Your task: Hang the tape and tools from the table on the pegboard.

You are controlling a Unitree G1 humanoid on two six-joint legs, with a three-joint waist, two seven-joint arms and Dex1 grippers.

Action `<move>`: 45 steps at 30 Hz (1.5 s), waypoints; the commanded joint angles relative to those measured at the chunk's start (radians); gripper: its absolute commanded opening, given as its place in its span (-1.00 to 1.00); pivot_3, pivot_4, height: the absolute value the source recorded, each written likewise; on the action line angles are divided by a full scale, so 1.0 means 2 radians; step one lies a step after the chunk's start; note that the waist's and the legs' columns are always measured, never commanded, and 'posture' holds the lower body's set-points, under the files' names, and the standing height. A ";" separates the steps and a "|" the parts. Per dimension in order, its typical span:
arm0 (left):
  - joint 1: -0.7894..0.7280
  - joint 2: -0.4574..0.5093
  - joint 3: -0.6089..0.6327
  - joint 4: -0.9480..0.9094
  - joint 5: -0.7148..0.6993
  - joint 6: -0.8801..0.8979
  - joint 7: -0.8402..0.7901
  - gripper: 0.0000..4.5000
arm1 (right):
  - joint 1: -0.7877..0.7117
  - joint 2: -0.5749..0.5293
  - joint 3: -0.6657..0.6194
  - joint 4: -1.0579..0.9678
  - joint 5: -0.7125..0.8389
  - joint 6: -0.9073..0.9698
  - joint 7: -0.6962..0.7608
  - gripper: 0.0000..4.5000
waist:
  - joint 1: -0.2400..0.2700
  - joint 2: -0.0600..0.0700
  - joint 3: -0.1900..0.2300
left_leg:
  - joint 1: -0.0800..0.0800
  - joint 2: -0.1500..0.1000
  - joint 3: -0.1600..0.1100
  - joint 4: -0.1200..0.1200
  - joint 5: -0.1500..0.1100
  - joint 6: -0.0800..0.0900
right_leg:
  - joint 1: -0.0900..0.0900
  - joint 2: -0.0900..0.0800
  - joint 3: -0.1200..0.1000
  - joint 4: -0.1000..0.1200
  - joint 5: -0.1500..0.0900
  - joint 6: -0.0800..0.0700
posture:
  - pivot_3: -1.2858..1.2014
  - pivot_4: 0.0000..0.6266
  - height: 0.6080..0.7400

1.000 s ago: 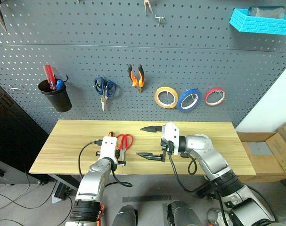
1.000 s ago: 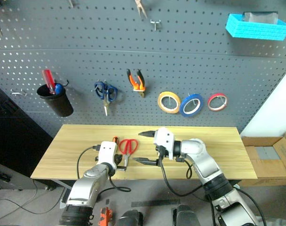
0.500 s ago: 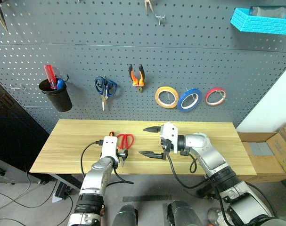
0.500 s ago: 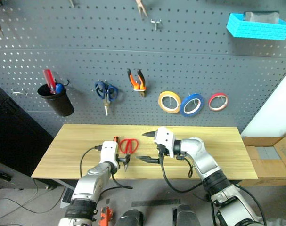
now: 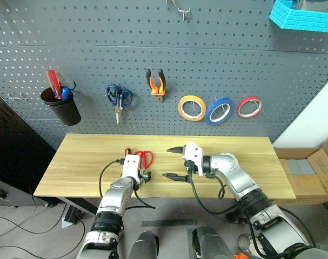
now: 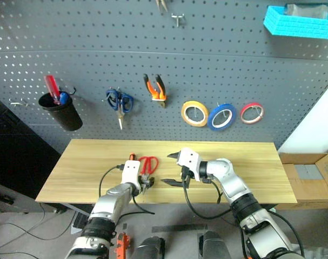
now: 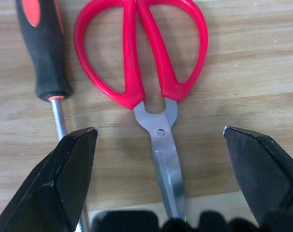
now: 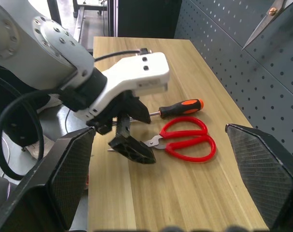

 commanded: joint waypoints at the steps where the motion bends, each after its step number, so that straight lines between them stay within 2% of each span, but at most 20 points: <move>1: -0.009 -0.003 0.007 0.002 -0.002 -0.001 0.004 0.99 | -0.005 0.002 -0.009 -0.014 0.001 -0.002 -0.002 1.00 | -0.001 0.000 0.002 | 0.000 0.000 0.000 0.000 0.000 0.000 | 0.000 0.000 0.000 0.000 0.000 0.000 | 0.08 -0.35 1.00; 7: -0.012 -0.007 0.012 0.011 -0.006 0.012 0.004 0.99 | -0.005 0.002 -0.007 -0.020 0.001 -0.004 0.002 1.00 | -0.001 0.000 0.006 | 0.000 0.000 0.000 -0.001 0.000 0.000 | 0.000 0.000 0.000 0.000 0.000 0.000 | 0.07 -0.35 1.00; 10: -0.013 -0.008 0.014 0.010 -0.006 0.017 0.004 0.73 | -0.005 0.002 -0.005 -0.022 0.001 -0.007 0.003 1.00 | -0.001 0.000 0.006 | 0.000 0.000 0.000 -0.001 0.000 0.000 | 0.000 0.000 0.000 0.000 0.000 0.000 | 0.07 -0.35 1.00; 19: -0.014 -0.008 0.020 0.009 -0.009 0.018 0.002 -0.71 | -0.006 0.004 -0.006 -0.021 0.000 -0.007 0.002 1.00 | -0.001 0.000 0.007 | 0.000 0.000 0.000 -0.001 0.000 0.000 | 0.000 0.000 -0.001 0.000 0.000 0.000 | 0.08 -0.39 1.00; 20: -0.014 -0.008 0.020 0.009 -0.009 0.018 0.002 -0.85 | -0.007 0.005 -0.006 -0.020 0.001 -0.006 0.001 1.00 | 0.000 0.000 0.007 | 0.000 0.000 0.000 -0.001 0.000 0.000 | 0.000 0.000 -0.001 0.000 0.000 0.000 | 0.08 -0.39 1.00; 21: -0.015 -0.007 0.021 0.010 -0.009 0.017 0.002 -0.90 | -0.009 0.005 -0.007 -0.018 0.000 -0.007 0.001 1.00 | 0.000 0.000 0.007 | 0.000 0.000 0.000 -0.001 0.000 0.000 | 0.000 0.000 -0.001 0.000 0.000 0.000 | 0.08 -0.40 1.00; 29: -0.015 -0.003 0.023 -0.004 -0.007 0.008 0.000 -0.90 | -0.015 0.007 -0.010 -0.011 0.002 -0.013 0.001 1.00 | 0.000 0.000 0.007 | 0.000 0.000 -0.001 -0.001 0.000 0.000 | 0.000 0.000 -0.001 -0.001 0.000 0.000 | 0.09 -0.49 1.00; 37: 0.089 0.019 -0.009 -0.188 0.004 -0.030 -0.026 -0.90 | -0.009 0.004 -0.037 -0.042 0.028 -0.004 0.000 1.00 | 0.002 -0.001 0.006 | -0.002 0.000 -0.001 -0.003 0.000 -0.001 | -0.003 0.000 -0.001 -0.001 0.000 0.000 | 0.10 -0.65 1.00; 45: 0.186 0.041 -0.013 -0.365 0.041 -0.079 -0.006 -0.90 | -0.005 0.017 -0.068 -0.122 0.065 0.047 -0.024 1.00 | 0.007 -0.002 0.002 | -0.004 0.000 0.000 -0.004 0.000 -0.001 | -0.005 0.000 -0.001 -0.001 0.000 0.000 | 0.12 -0.78 1.00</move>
